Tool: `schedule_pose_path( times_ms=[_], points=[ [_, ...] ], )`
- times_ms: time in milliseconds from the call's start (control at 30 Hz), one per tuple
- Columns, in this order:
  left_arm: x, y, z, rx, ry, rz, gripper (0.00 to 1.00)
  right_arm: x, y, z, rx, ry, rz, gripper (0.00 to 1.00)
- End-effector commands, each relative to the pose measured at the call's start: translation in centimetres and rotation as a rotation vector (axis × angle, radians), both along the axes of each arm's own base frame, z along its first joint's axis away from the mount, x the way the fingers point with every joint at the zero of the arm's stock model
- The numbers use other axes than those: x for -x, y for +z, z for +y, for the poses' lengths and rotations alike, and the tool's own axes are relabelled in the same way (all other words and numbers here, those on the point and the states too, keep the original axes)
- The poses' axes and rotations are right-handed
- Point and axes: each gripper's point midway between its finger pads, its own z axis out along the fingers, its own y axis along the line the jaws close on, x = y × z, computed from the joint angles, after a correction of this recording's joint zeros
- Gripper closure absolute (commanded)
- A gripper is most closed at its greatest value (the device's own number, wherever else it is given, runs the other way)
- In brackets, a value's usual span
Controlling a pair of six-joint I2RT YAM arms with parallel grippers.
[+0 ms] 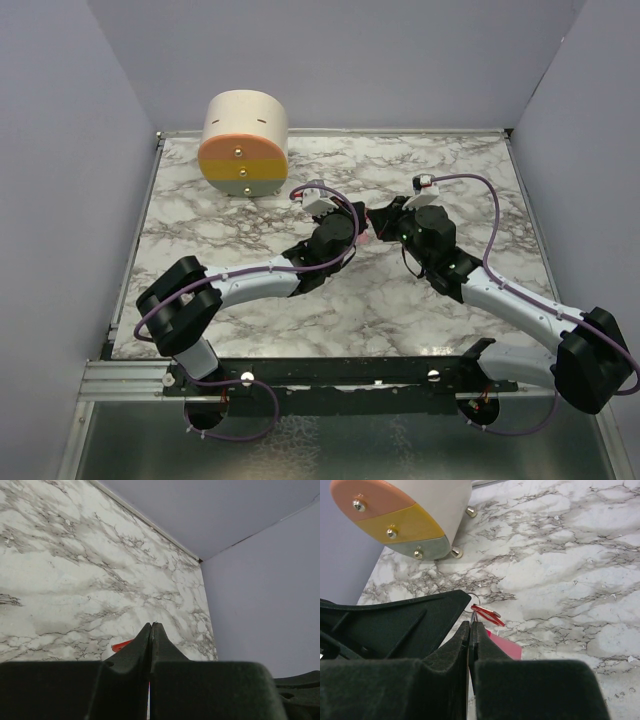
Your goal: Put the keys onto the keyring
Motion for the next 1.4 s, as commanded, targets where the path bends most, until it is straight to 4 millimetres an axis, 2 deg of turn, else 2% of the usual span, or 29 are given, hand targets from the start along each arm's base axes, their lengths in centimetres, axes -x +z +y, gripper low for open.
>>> schedule_pose_path(
  times_ms=[0, 1367],
  points=[
    [-0.01, 0.13, -0.19, -0.006, 0.016, -0.003, 1.00, -0.49, 1.84, 0.04, -0.017, -0.016, -0.040, 0.99],
    [0.42, -0.26, -0.96, -0.013, -0.005, 0.003, 1.00, -0.75, 1.94, 0.25, -0.032, -0.020, -0.038, 0.99]
  ],
)
